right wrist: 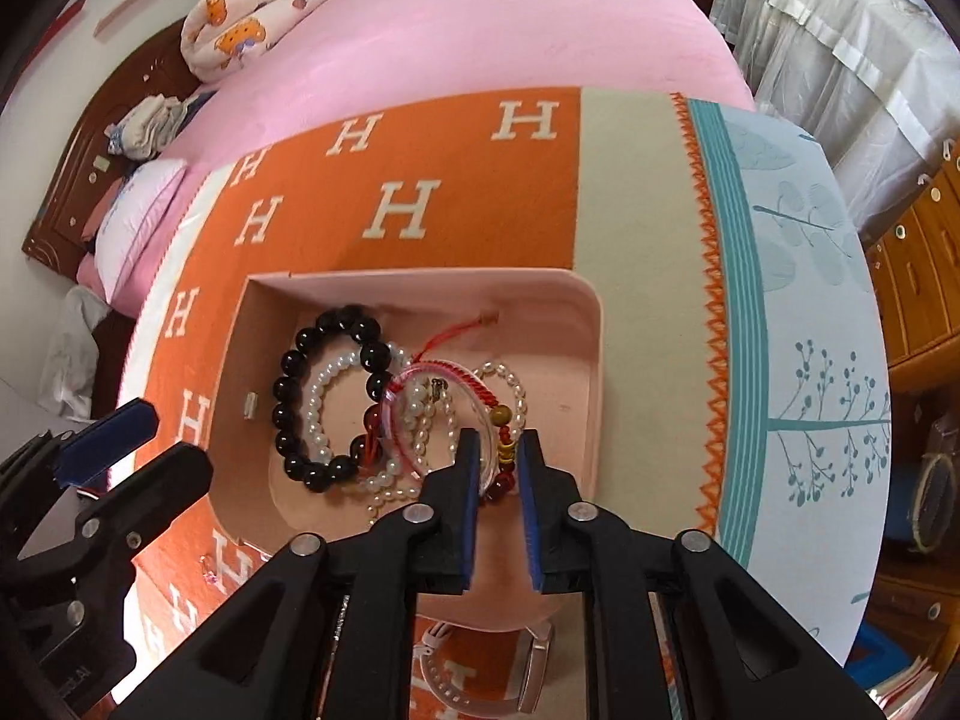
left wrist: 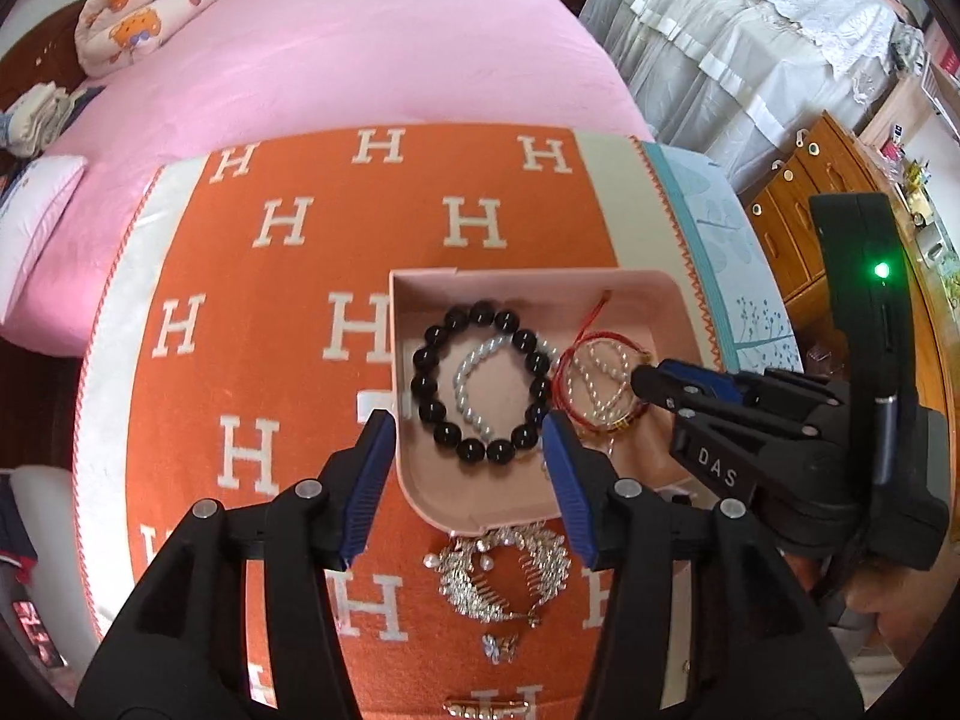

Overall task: Organize jewelry
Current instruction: 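Carry both bracelets into the pink box and open both tools, then lift both tools out of the pink box, then grasp the blue flower brooch with the right tool while the left tool approaches the silver hair comb, then grasp and lift the silver leaf hair comb with the left tool while the right tool holds the brooch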

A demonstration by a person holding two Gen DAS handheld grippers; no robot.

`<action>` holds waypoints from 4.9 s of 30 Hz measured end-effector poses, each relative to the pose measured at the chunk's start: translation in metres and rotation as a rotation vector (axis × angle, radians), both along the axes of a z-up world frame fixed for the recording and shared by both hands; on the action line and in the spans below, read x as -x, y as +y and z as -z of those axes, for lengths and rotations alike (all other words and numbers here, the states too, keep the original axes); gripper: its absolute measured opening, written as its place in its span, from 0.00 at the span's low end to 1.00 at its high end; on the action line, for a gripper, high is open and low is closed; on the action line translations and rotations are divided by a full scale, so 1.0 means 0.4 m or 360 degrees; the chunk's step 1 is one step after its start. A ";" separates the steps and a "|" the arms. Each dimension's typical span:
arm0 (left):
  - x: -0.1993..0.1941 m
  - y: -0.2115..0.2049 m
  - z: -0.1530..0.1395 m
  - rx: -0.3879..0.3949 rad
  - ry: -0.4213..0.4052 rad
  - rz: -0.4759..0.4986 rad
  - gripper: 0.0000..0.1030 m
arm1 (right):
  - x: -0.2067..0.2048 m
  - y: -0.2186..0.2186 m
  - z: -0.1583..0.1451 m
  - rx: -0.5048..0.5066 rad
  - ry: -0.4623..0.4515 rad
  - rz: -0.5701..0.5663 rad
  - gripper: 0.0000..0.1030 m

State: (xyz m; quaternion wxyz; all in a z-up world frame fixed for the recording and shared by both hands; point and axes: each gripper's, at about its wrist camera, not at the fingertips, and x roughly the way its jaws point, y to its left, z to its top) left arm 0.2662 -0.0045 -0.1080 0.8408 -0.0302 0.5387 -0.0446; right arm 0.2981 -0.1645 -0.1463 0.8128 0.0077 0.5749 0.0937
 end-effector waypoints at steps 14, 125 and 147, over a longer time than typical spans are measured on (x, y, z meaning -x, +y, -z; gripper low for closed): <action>0.060 0.049 -0.012 -0.0025 0.0080 -0.0108 0.46 | 0.041 0.011 -0.066 -0.0018 -0.0086 0.0003 0.34; 0.415 -0.009 0.160 0.0096 0.0070 0.0110 0.46 | 0.686 0.068 0.107 0.0129 -0.0352 -0.0270 0.19; 0.316 -0.043 0.227 0.0091 0.0152 0.0015 0.11 | 0.671 -0.015 0.067 -0.0120 -0.0307 -0.0144 0.19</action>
